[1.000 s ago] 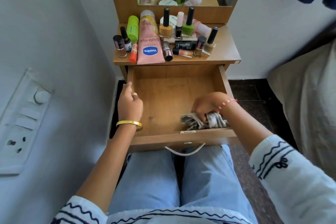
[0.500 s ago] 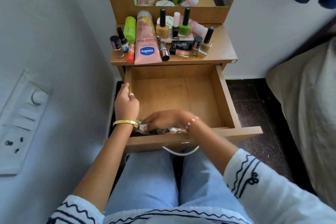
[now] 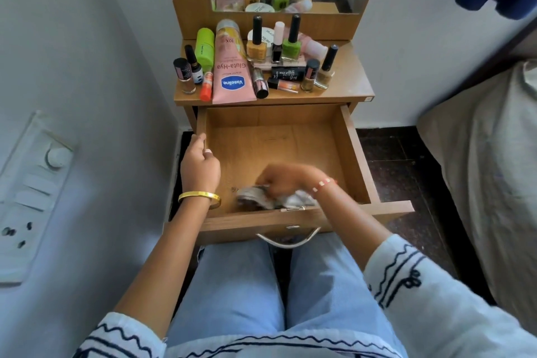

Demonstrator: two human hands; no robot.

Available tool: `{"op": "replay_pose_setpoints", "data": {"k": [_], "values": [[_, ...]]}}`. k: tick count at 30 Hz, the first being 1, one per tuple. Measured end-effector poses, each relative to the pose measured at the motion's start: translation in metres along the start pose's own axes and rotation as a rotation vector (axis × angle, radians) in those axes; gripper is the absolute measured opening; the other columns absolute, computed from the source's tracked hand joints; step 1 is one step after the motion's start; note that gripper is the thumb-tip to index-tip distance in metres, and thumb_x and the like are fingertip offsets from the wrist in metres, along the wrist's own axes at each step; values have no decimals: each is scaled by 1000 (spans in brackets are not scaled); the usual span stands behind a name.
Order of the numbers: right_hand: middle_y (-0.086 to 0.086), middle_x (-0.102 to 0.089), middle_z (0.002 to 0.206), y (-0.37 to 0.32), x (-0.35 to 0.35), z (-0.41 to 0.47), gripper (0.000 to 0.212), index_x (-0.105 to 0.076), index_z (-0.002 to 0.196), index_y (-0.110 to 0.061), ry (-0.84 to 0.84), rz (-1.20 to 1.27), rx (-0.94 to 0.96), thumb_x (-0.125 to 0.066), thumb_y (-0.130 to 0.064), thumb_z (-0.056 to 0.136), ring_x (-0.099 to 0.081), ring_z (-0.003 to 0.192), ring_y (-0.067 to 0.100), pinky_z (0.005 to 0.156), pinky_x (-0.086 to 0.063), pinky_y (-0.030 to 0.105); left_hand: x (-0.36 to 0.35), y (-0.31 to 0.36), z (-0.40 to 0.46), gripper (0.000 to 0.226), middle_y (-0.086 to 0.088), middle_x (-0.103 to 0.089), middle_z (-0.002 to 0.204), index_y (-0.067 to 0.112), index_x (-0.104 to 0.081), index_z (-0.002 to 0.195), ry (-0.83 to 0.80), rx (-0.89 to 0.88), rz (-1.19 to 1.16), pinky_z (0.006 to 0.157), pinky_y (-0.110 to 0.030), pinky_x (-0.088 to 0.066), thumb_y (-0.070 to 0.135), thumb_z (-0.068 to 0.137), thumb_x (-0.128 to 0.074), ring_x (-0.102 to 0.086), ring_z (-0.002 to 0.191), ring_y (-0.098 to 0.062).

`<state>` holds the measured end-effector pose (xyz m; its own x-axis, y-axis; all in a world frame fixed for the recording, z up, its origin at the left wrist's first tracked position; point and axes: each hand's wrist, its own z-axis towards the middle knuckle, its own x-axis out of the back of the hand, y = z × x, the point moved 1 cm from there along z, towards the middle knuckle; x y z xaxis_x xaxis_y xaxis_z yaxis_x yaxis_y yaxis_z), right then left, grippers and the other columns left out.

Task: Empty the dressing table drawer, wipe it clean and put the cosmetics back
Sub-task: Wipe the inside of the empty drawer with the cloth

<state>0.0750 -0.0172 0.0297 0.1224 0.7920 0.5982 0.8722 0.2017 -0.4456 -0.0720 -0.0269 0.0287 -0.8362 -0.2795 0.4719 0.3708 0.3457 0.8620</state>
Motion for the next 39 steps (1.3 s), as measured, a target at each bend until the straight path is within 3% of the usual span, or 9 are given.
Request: {"op": "replay_pose_setpoints", "data": {"k": [2, 4, 7, 13, 19, 24, 28, 36, 39], "values": [[9, -64, 90, -29, -14, 8, 25, -61, 112, 0, 58, 164, 124, -49, 0, 90, -58, 76, 8, 62, -41, 16, 1, 0, -1, 44, 0, -27, 153, 13, -38, 140, -14, -13, 10, 105, -19, -23, 5, 97, -31, -27, 140, -17], [13, -61, 119, -44, -20, 10, 34, -54, 126, -2, 33, 126, 163, -47, -6, 93, -56, 98, 15, 78, -36, 21, 1, -1, -1, 45, -1, -27, 153, 12, -38, 140, -8, -18, 18, 107, -19, -22, 4, 97, -32, -27, 141, -17], [6, -60, 112, -31, -14, -3, 33, -55, 125, -7, -76, 87, 167, -48, -8, 93, -49, 88, 14, 68, -35, 22, 0, -1, -4, 44, -1, -28, 153, 12, -39, 139, -1, -28, 42, 108, -21, -23, 4, 97, -33, -28, 140, -18], [16, -62, 118, 29, 13, -33, 35, -58, 121, -2, -117, -181, -268, -51, -4, 87, -56, 102, 27, 84, -44, 33, -2, -6, -4, 42, -4, -32, 151, 12, -42, 137, 28, -102, 118, 116, -34, -22, 4, 96, -36, -25, 142, -20], [8, -60, 120, 35, 2, -29, 26, -60, 116, -10, 199, -510, -490, -44, -18, 96, -55, 114, 27, 94, -42, 34, -13, -5, -5, 40, -10, -45, 142, 7, -52, 129, -84, -389, 311, 120, -37, -12, -3, 92, -37, -27, 141, -23], [12, -53, 129, 30, 29, -10, 33, -57, 123, -12, 547, -867, -329, -42, -24, 97, -43, 122, 32, 102, -34, 41, -19, -3, -10, 39, -5, -45, 143, 12, -53, 129, -257, -465, 396, 119, -34, -16, 2, 94, -37, -29, 140, -18], [13, -44, 141, 58, 36, -9, 38, -51, 130, -14, 435, -810, -494, -42, -30, 97, -33, 135, 36, 113, -19, 53, -30, -1, -15, 40, -4, -42, 145, 14, -50, 131, -384, -473, 442, 117, -29, -8, 3, 95, -37, -25, 142, -16], [13, -51, 134, 66, 11, -9, 38, -48, 132, -9, 286, -908, -611, -41, -22, 98, -43, 126, 33, 101, -39, 45, -27, -7, -17, 39, -3, -39, 147, 15, -48, 133, -427, -396, 517, 117, -29, -9, 7, 97, -36, -23, 142, -16], [15, -48, 137, 65, 8, -3, 39, -48, 133, -9, 295, -903, -592, -34, -22, 99, -38, 128, 36, 105, -34, 48, -25, -7, -17, 39, -2, -39, 147, 16, -47, 133, -440, -373, 529, 118, -30, -12, 8, 97, -35, -23, 142, -16]]}}
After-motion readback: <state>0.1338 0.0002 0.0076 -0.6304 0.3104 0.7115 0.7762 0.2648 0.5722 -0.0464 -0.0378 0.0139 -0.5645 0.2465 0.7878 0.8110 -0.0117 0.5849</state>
